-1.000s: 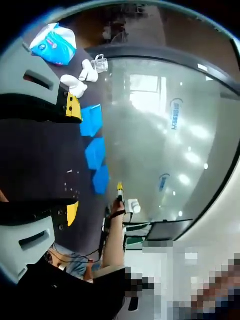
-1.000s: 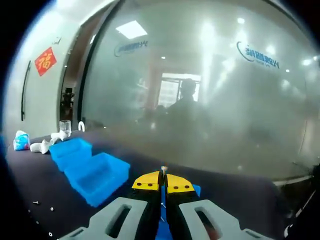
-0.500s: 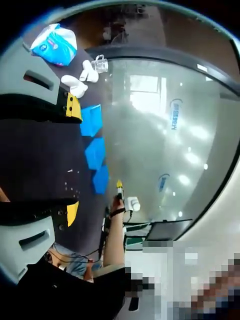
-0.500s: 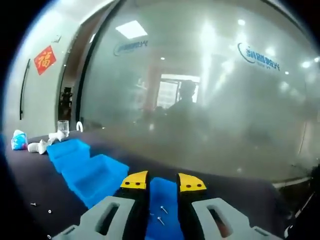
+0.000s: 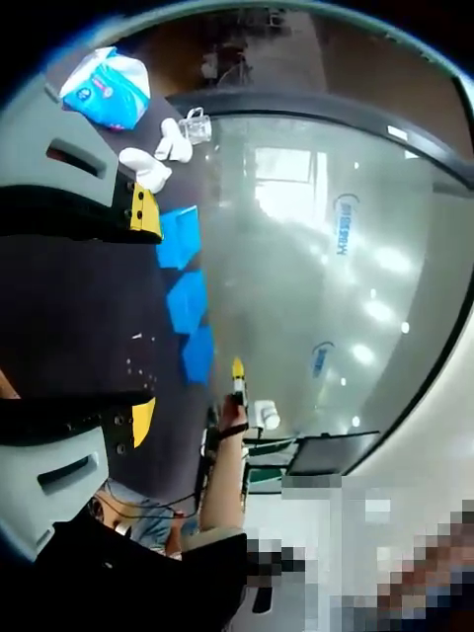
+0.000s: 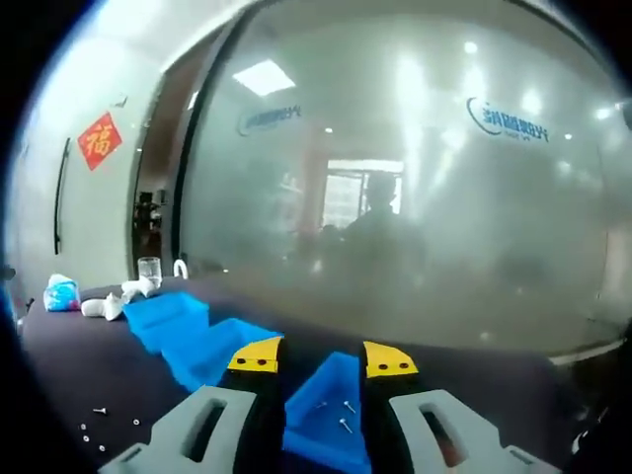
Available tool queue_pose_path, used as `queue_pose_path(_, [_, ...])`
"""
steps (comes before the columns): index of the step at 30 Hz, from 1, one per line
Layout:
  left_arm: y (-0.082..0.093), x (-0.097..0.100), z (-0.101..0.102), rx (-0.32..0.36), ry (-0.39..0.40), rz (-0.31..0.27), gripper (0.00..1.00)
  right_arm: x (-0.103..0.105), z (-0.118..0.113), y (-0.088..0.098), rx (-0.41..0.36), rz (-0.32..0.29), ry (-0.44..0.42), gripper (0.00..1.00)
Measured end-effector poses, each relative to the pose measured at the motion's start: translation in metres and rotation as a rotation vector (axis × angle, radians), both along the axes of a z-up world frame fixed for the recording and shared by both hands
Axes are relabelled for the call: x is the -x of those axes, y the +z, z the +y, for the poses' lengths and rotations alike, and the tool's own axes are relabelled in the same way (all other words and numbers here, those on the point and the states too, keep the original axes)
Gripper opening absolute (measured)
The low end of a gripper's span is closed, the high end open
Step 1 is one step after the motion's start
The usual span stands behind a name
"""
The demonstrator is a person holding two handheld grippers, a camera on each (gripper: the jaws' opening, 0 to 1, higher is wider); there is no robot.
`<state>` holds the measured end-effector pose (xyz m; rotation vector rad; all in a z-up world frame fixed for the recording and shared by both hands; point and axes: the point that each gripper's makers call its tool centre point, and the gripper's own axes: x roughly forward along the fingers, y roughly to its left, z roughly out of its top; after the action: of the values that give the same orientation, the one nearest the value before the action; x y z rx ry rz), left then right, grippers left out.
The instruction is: Sort the screws, nuts, and washers into the corresponding bins
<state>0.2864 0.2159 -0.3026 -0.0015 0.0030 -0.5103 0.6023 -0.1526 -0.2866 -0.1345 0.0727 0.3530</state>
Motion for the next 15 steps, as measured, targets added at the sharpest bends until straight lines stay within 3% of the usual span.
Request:
queue_pose_path(13, [0.005,-0.004,-0.005,-0.003,-0.020,-0.014,0.60,0.110,0.008,0.020,-0.071,-0.072,0.088,0.25])
queue_pose_path(15, [0.006,-0.005,-0.007,-0.001,-0.025,-0.018,0.60,0.113,0.008,0.019,-0.089,-0.071,0.110,0.26])
